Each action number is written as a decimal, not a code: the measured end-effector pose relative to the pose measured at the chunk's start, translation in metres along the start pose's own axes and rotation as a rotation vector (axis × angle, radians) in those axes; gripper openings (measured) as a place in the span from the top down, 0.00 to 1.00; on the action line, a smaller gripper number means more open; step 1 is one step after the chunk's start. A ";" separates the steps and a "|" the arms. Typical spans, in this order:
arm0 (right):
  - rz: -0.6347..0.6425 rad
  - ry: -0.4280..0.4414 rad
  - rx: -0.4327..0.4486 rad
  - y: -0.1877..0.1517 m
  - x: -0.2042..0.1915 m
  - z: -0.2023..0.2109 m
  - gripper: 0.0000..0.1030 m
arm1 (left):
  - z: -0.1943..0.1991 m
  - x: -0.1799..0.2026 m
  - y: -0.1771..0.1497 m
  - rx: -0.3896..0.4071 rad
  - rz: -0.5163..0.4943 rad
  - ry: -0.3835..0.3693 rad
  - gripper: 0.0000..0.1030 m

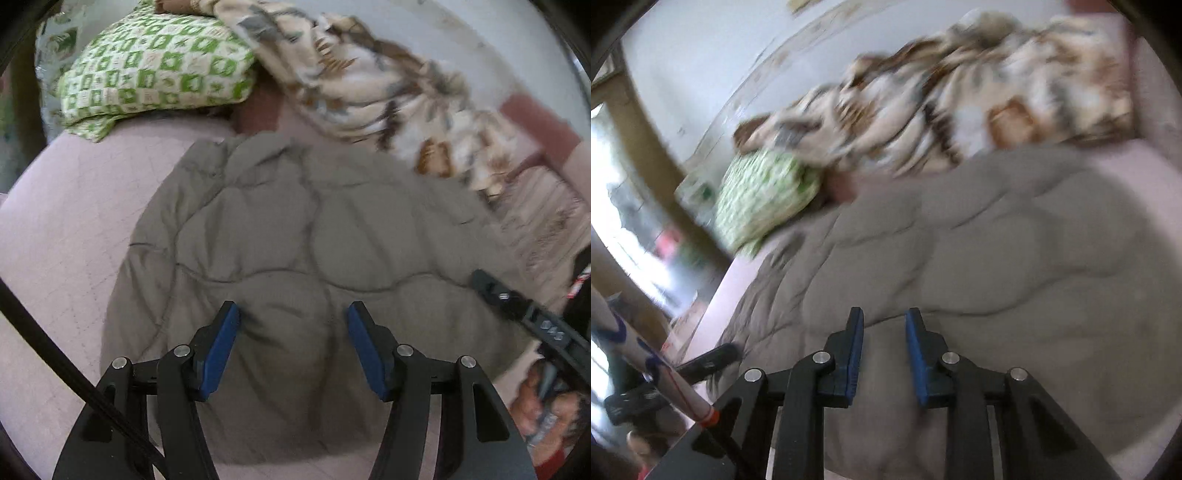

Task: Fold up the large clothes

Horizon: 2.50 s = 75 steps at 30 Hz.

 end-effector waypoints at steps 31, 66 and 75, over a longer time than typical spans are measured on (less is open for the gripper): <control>-0.313 -0.635 0.288 0.023 0.206 0.134 0.75 | 0.020 -0.106 -0.012 -0.009 0.258 0.249 0.38; 0.074 -0.744 0.277 -0.039 0.085 0.125 0.39 | 0.127 -0.039 -0.022 0.375 -0.019 0.466 0.26; 0.094 -0.694 0.259 -0.082 0.054 0.139 0.39 | 0.203 0.000 -0.054 0.474 -0.063 0.332 0.19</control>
Point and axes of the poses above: each gripper's, at about its wrist camera, not at the fingertips, and z roughly against the way its jaws point, x to its right, y to its top, the point moved 9 cm from there along -z, roughly the way its jaws point, and after that the axes turned 2 degrees about -z, right-handed, at the moved point
